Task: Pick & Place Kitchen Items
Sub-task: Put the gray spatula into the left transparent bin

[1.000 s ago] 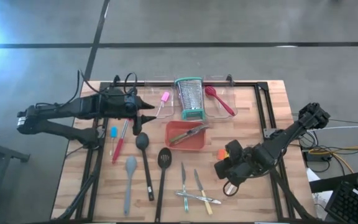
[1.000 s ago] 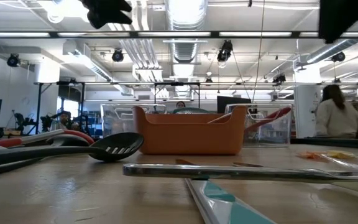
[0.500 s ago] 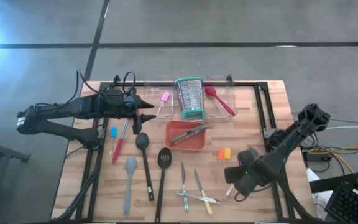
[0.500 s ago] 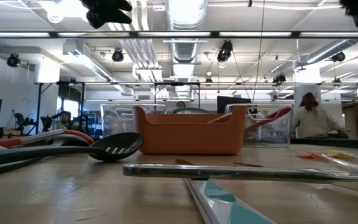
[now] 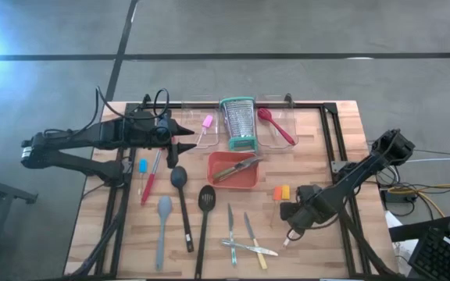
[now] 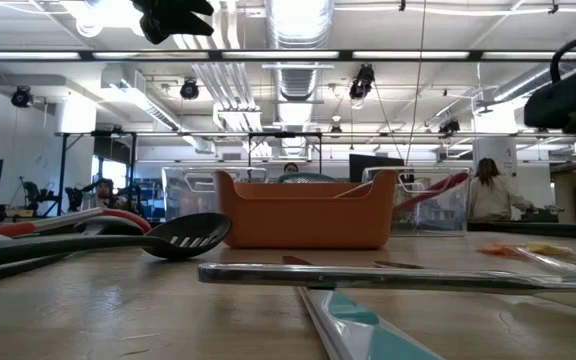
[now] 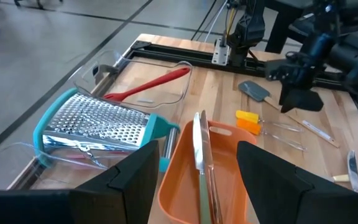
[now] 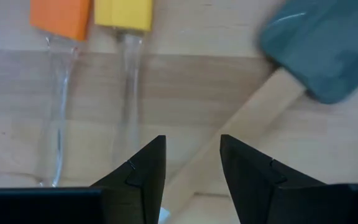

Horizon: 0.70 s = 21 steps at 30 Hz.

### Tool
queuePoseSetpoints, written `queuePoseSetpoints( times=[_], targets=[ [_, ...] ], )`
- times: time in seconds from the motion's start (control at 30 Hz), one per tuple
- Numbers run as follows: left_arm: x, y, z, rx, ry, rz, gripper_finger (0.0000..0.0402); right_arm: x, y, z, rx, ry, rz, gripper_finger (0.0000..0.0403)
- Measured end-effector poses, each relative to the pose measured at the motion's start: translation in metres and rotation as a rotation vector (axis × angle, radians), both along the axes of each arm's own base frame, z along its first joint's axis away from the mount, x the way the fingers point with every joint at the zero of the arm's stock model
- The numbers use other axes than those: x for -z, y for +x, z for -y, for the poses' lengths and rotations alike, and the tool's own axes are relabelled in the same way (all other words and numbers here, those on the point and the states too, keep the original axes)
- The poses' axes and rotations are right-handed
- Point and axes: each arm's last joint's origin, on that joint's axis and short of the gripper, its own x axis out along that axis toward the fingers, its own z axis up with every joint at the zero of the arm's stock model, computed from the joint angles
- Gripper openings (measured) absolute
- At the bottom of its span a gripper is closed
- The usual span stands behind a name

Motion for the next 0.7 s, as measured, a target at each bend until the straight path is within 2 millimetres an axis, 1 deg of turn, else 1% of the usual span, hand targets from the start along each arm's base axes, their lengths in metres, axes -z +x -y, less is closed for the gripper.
queuePoseSetpoints(
  times=[0.1, 0.23, 0.47, 0.7],
  targets=[
    [0.0, 0.0, 0.0, 0.0, 0.0, 0.002, 0.0223, 0.004, -0.003, 0.002, 0.0, 0.003, -0.019, 0.014],
    [0.0, 0.0, 0.0, 0.002, 0.005, 0.001, 0.0223, 0.004, -0.008, 0.002, -0.008, 0.032, -0.081, 0.0139],
    [0.0, 0.0, 0.0, 0.002, 0.006, 0.001, 0.0223, 0.005, -0.012, 0.003, -0.015, 0.015, -0.104, 0.0137],
    [0.0, 0.0, 0.0, 0.002, 0.006, 0.001, 0.0223, 0.019, -0.021, 0.01, -0.009, -0.002, -0.118, 0.0137]
  ],
)
